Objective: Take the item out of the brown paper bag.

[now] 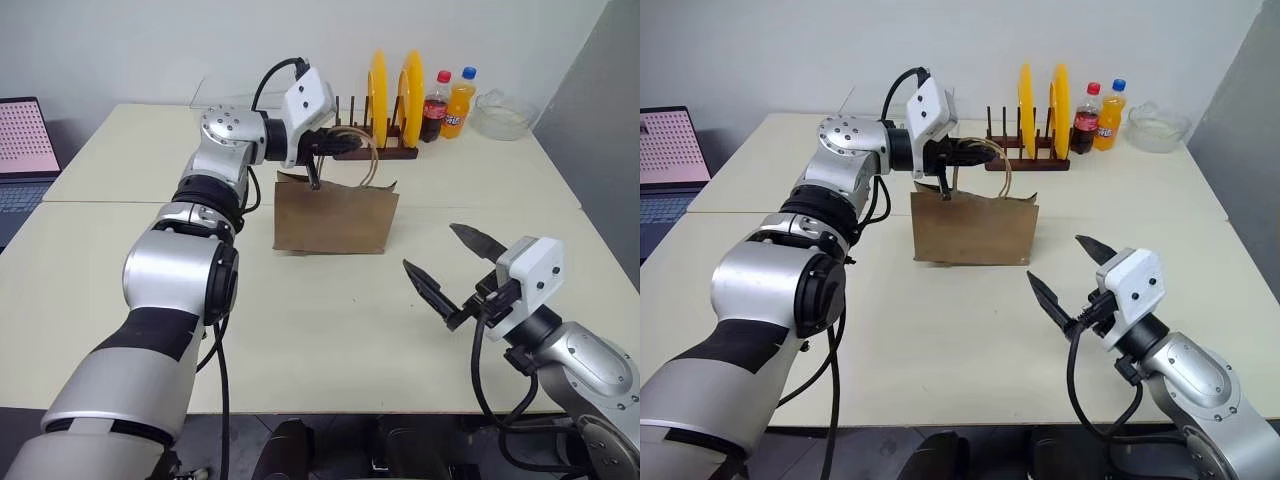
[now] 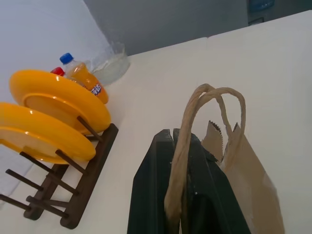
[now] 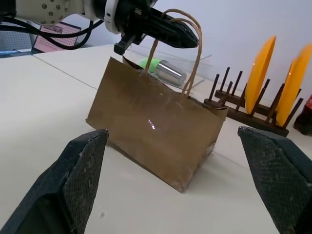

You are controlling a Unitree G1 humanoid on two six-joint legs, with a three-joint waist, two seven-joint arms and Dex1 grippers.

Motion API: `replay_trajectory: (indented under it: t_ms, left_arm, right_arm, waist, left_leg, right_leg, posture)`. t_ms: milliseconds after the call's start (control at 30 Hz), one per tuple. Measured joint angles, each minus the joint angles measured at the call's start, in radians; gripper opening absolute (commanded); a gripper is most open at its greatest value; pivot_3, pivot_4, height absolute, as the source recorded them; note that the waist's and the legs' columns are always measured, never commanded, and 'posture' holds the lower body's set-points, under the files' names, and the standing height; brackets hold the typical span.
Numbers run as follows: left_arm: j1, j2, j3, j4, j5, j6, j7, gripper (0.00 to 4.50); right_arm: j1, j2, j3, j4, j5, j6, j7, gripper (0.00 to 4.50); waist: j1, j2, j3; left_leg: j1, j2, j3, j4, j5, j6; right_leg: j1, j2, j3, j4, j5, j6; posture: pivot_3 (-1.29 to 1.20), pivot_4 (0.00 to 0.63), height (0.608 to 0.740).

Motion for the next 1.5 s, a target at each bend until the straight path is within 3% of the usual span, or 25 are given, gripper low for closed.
replay_trajectory:
  t_ms: [33, 133, 533, 800, 1133, 1267, 1500]
  left_arm:
    - [0.004, 0.001, 0.000, 0.000, 0.000, -0.002, 0.000, 0.03]
    - [0.012, 0.002, 0.000, 0.001, 0.001, -0.003, -0.001, 0.61]
    - [0.023, 0.056, 0.000, -0.001, 0.004, -0.006, -0.064, 4.46]
    - [0.061, 0.120, 0.013, -0.018, -0.014, -0.027, -0.055, 4.46]
    - [0.220, 0.230, 0.094, -0.176, -0.138, 0.097, -0.120, 4.46]
    - [0.354, 0.283, 0.161, -0.386, -0.223, 0.233, -0.087, 4.46]
    - [0.964, 0.274, 0.283, -1.208, -0.435, 0.663, 0.135, 4.46]
  right_arm:
    - [-0.004, 0.000, 0.000, 0.000, -0.001, 0.000, 0.001, 4.50]
    - [-0.018, 0.000, 0.002, 0.001, -0.008, -0.002, 0.005, 4.50]
    - [-0.041, 0.002, 0.021, 0.008, -0.017, -0.006, 0.045, 4.50]
    - [-0.067, 0.003, 0.042, 0.026, -0.027, -0.018, 0.071, 4.50]
    - [-0.093, 0.003, 0.057, 0.072, -0.027, -0.035, 0.112, 4.50]
    - [-0.142, -0.001, 0.060, 0.110, -0.029, -0.041, 0.131, 4.50]
    - [-0.385, -0.003, 0.088, 0.329, -0.024, -0.074, 0.243, 4.50]
  waist:
    - [0.000, 0.000, 0.000]
    - [0.000, 0.000, 0.000]
    - [-0.001, 0.000, 0.000]
    - [-0.003, 0.000, 0.000]
    - [-0.006, 0.000, 0.000]
    - [-0.011, 0.000, 0.000]
    - [-0.022, 0.001, 0.000]
  left_leg:
    - [0.000, 0.000, 0.000, 0.000, 0.000, 0.000]
    - [0.000, 0.000, 0.000, 0.000, 0.000, 0.000]
    - [0.001, 0.000, 0.001, 0.000, 0.000, 0.000]
    - [0.002, 0.000, 0.001, 0.000, 0.000, 0.000]
    - [0.003, 0.001, 0.001, 0.000, 0.000, 0.000]
    - [0.004, 0.001, 0.001, 0.000, 0.000, 0.000]
    - [0.009, 0.001, 0.001, -0.001, 0.000, 0.000]
  right_leg:
    - [0.000, 0.000, 0.000, 0.000, 0.000, 0.000]
    - [0.000, 0.000, 0.000, 0.000, 0.000, 0.000]
    - [0.000, 0.000, 0.001, 0.002, 0.000, 0.000]
    - [0.000, 0.000, 0.001, 0.002, 0.000, 0.000]
    - [0.000, 0.000, 0.001, 0.003, 0.000, 0.000]
    - [0.001, 0.000, 0.003, 0.003, 0.001, -0.001]
    - [0.003, 0.000, 0.006, 0.003, 0.003, -0.006]
  posture:
    - [0.00, 0.150, 0.740]
    - [0.00, 0.150, 0.740]
    - [0.00, 0.150, 0.740]
    - [0.00, 0.150, 0.740]
    - [0.00, 0.150, 0.740]
    - [0.00, 0.150, 0.740]
    - [0.00, 0.150, 0.740]
